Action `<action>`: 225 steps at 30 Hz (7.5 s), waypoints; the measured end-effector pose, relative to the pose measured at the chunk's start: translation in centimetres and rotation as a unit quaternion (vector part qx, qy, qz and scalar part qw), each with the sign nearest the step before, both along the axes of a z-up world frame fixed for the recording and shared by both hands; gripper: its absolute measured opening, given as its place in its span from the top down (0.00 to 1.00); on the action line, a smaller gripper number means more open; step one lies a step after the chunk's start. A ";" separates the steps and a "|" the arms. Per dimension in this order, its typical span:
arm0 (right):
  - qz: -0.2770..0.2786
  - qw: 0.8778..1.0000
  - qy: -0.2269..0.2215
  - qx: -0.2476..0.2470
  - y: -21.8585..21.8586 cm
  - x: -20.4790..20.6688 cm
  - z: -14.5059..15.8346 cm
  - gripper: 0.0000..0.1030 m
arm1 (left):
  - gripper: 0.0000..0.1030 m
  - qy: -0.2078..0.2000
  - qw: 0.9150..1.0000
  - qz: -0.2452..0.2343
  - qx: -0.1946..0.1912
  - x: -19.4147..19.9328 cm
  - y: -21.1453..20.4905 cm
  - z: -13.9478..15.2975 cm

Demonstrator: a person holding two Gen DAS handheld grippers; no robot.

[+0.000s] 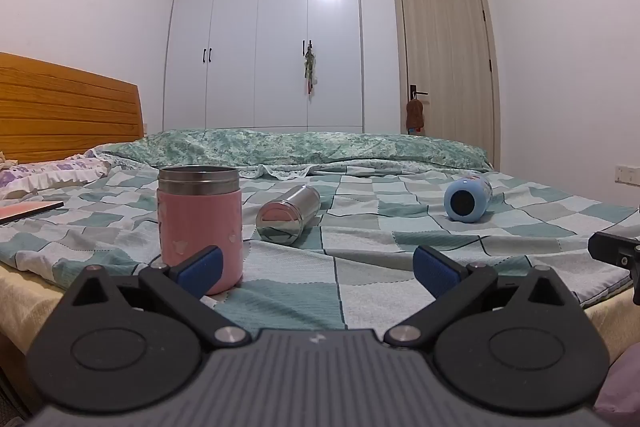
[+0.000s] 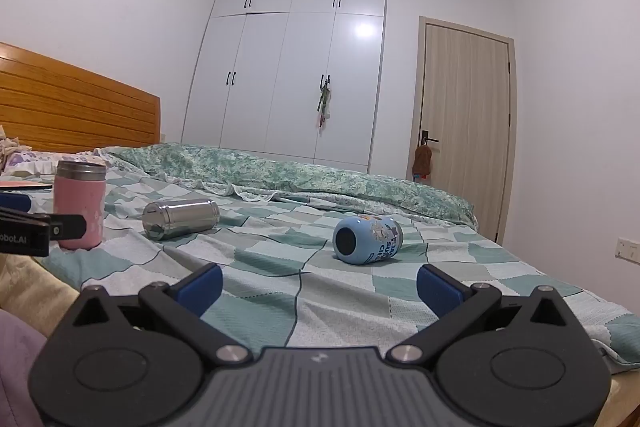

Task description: Flip cup upright

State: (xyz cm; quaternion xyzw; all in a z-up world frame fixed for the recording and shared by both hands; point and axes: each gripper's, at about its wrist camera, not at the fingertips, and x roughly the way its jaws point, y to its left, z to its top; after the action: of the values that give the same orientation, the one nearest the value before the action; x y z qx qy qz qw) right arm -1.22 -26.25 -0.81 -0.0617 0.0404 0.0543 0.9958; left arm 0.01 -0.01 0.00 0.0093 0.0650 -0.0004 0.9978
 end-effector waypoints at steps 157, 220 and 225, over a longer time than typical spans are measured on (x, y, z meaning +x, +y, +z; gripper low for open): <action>0.119 0.978 0.167 -0.023 0.6 29.1 6.7 0.00 | 0.39 0.296 0.947 0.091 0.084 31.7 -4.6 7.3; 0.126 0.952 0.276 0.027 4.9 16.0 6.0 0.00 | 0.00 0.189 0.979 -0.079 -0.016 9.4 4.4 8.8; 0.111 0.944 0.305 0.049 7.0 18.0 5.2 0.00 | 0.00 0.196 0.978 -0.056 -0.029 9.1 7.2 7.5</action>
State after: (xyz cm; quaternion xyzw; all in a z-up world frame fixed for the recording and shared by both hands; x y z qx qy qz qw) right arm 16.74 -19.28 4.37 0.0027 0.3328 0.1824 0.9252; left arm 9.12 7.23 7.49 -0.0163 0.2591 -0.0603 0.9638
